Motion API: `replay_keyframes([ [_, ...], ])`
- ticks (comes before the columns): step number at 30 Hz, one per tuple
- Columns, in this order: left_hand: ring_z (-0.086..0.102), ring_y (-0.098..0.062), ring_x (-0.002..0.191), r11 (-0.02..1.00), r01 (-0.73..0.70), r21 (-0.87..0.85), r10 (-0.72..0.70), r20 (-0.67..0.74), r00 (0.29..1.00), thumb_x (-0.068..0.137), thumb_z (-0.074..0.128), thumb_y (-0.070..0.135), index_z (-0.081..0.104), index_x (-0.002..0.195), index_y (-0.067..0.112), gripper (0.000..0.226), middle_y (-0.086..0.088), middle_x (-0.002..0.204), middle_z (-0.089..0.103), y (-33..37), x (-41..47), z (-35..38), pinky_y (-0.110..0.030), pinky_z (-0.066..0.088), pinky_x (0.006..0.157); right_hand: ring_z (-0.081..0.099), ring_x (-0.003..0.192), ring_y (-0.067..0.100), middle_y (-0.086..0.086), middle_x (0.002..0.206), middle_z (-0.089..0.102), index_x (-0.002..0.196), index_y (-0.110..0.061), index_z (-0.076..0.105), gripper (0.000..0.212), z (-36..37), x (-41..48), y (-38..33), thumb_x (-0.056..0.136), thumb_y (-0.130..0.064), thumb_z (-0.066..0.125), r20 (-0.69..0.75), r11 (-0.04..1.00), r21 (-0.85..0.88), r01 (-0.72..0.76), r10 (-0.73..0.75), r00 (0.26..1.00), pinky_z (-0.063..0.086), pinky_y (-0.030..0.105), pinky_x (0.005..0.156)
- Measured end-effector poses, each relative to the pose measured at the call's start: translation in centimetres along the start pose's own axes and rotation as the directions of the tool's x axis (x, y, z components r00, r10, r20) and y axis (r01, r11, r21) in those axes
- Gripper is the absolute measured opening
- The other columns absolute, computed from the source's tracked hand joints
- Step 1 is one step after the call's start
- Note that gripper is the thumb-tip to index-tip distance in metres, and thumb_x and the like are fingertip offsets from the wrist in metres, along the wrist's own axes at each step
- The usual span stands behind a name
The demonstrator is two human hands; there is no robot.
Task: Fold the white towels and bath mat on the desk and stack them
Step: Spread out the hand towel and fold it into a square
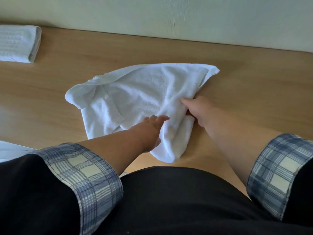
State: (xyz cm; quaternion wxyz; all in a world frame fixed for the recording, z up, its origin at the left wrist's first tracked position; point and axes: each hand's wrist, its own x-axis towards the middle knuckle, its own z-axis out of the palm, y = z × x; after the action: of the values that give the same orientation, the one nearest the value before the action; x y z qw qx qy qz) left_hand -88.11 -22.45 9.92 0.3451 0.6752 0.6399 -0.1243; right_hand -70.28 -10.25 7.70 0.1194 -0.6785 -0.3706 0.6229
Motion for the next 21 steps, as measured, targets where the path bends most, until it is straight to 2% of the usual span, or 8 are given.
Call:
replay_keyframes([
  [3, 0.033, -0.025, 0.135, 0.999, 0.031, -0.021, -0.031, 0.006, 1.000, 0.094, 0.056, 0.021, 0.001, 0.154, 0.040, 0.084, -0.002, 0.151, 0.032, -0.7, 0.0, -0.1, -0.039, 0.040, 0.101, 0.062, 0.066, 0.013, -0.003, 0.084, 0.070, 0.097, -0.017, 0.070, 0.031, 0.0, -1.2, -0.6, 0.085, -0.045, 0.076, 0.170, 0.984, -0.069, -0.166, 0.176, 0.970, 0.048, 0.027, 0.057],
  [5, 0.035, -0.026, 0.135, 0.998, 0.044, -0.039, -0.044, 0.013, 0.999, 0.094, 0.056, 0.025, -0.002, 0.155, 0.041, 0.086, -0.003, 0.151, 0.032, -0.8, 0.1, -0.2, -0.041, 0.040, 0.101, 0.039, 0.043, 0.009, -0.007, 0.058, 0.053, 0.075, -0.022, 0.063, 0.031, -0.8, -1.9, -1.0, 0.084, -0.049, 0.076, 0.237, 0.965, -0.088, -0.248, 0.262, 0.935, 0.033, 0.023, 0.042],
  [8, 0.040, -0.028, 0.131, 0.998, 0.043, -0.049, -0.042, 0.016, 0.999, 0.093, 0.055, 0.025, -0.002, 0.155, 0.043, 0.086, -0.006, 0.150, 0.035, -0.9, 0.6, -0.7, -0.041, 0.044, 0.098, 0.043, 0.054, 0.011, -0.005, 0.064, 0.052, 0.085, -0.021, 0.064, 0.016, -1.6, -2.7, -0.7, 0.091, -0.034, 0.071, 0.297, 0.966, 0.044, -0.256, 0.232, 0.926, 0.043, 0.024, 0.055],
  [10, 0.044, -0.029, 0.126, 0.998, 0.045, -0.052, -0.044, 0.019, 0.999, 0.094, 0.053, 0.024, -0.001, 0.154, 0.045, 0.084, -0.007, 0.147, 0.037, -0.7, 1.1, -0.9, -0.039, 0.044, 0.093, 0.061, 0.084, 0.019, 0.002, 0.094, 0.067, 0.109, -0.018, 0.068, 0.018, -1.8, -3.3, 0.1, 0.092, -0.023, 0.071, 0.325, 0.958, 0.177, -0.226, 0.159, 0.932, 0.056, 0.034, 0.086],
  [13, 0.045, -0.032, 0.123, 0.997, 0.067, -0.049, -0.065, 0.027, 0.997, 0.095, 0.049, 0.022, 0.001, 0.154, 0.049, 0.081, -0.007, 0.145, 0.038, 0.0, 1.8, -1.0, -0.040, 0.045, 0.091, 0.063, 0.082, 0.021, 0.004, 0.092, 0.070, 0.105, -0.020, 0.063, 0.016, -2.2, -4.0, 1.3, 0.092, -0.013, 0.070, 0.372, 0.957, 0.205, -0.204, 0.117, 0.921, 0.055, 0.031, 0.067],
  [16, 0.048, -0.032, 0.115, 0.995, 0.097, 0.000, -0.097, 0.044, 0.994, 0.096, 0.044, 0.016, -0.002, 0.154, 0.051, 0.082, -0.008, 0.141, 0.038, 0.7, 2.2, -1.1, -0.045, 0.049, 0.093, 0.053, 0.063, 0.019, 0.010, 0.082, 0.059, 0.102, -0.015, 0.052, 0.026, -2.2, -4.3, 2.1, 0.088, -0.010, 0.074, 0.108, 0.996, -0.052, -0.072, 0.078, 0.991, 0.041, 0.027, 0.050],
  [19, 0.048, -0.030, 0.109, 0.983, 0.159, 0.089, -0.162, 0.019, 0.987, 0.095, 0.045, 0.009, -0.005, 0.157, 0.044, 0.087, -0.011, 0.138, 0.035, 1.9, 2.6, -1.0, -0.041, 0.050, 0.090, 0.062, 0.089, 0.027, 0.009, 0.102, 0.060, 0.119, -0.014, 0.047, 0.052, -2.0, -4.3, 2.9, 0.082, -0.029, 0.080, -0.055, 0.813, -0.582, 0.037, -0.085, 0.995, 0.049, 0.035, 0.071],
  [21, 0.042, -0.032, 0.118, 0.973, 0.109, 0.202, -0.096, -0.070, 0.993, 0.094, 0.047, 0.009, -0.004, 0.159, 0.035, 0.087, -0.014, 0.143, 0.029, 2.8, 2.6, -0.9, -0.038, 0.047, 0.089, 0.063, 0.102, 0.029, 0.008, 0.110, 0.063, 0.124, -0.013, 0.048, 0.051, -1.8, -4.3, 3.6, 0.084, -0.029, 0.075, -0.036, 0.736, -0.675, 0.055, -0.108, 0.994, 0.045, 0.032, 0.076],
])
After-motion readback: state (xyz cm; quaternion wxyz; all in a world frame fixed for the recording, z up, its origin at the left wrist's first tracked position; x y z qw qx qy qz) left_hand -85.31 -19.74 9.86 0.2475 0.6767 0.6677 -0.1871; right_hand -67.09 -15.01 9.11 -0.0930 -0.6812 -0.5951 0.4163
